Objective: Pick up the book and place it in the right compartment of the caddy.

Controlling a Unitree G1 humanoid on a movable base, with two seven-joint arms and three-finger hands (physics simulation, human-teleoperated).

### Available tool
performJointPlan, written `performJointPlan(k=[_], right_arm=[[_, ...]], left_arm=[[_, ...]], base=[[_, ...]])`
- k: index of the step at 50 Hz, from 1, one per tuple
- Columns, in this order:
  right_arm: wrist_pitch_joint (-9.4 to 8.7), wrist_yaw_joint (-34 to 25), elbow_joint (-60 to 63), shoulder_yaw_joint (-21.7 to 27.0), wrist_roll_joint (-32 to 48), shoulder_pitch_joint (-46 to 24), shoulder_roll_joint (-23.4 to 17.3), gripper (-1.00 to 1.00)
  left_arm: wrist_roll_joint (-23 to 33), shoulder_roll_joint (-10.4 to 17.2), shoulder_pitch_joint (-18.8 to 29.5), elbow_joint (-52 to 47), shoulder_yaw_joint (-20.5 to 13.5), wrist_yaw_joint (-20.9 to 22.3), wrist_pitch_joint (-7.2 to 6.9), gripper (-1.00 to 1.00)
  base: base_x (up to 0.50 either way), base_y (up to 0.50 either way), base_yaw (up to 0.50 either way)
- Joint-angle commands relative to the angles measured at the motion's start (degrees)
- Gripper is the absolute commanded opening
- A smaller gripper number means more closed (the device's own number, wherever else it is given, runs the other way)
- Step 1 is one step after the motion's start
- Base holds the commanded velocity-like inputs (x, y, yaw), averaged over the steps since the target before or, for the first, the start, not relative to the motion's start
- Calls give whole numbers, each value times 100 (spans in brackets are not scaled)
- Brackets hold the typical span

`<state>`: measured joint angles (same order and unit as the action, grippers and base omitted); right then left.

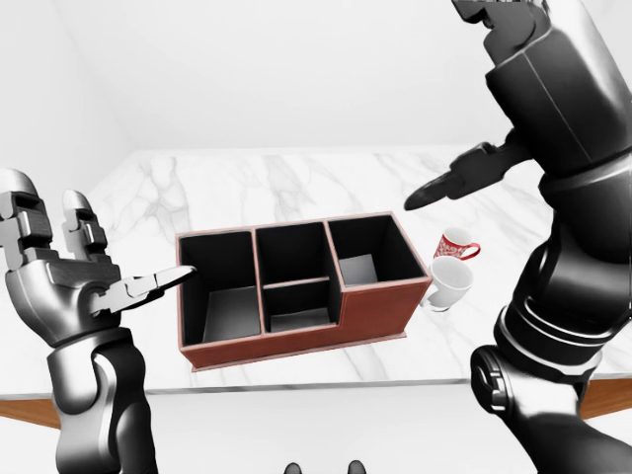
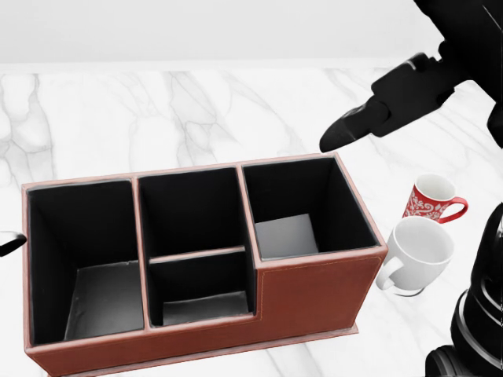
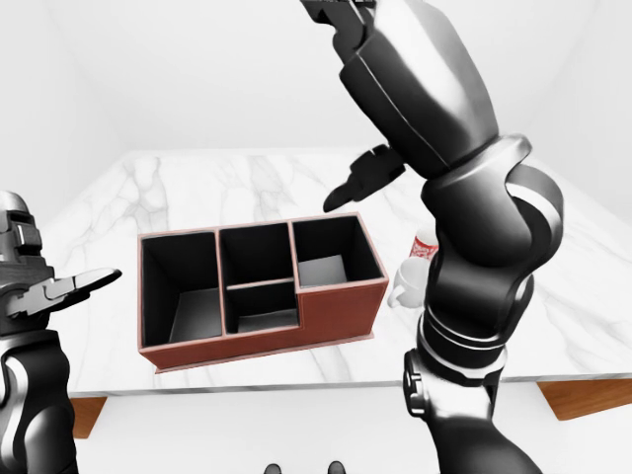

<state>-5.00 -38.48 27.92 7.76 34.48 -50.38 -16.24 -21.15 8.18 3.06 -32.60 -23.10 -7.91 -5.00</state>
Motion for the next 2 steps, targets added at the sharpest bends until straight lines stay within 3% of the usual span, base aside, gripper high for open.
performJointPlan(k=[1,2], right_arm=[[0,703,2532,650,-1493,690,-449,100],[0,859,2640,802,-1709,735,-437,100]], left_arm=[[19,-39,-43,-32,29,44,0,100],[57,-41,-46,-32,49,39,0,100]], base=[[0,0,0],[0,0,0]])
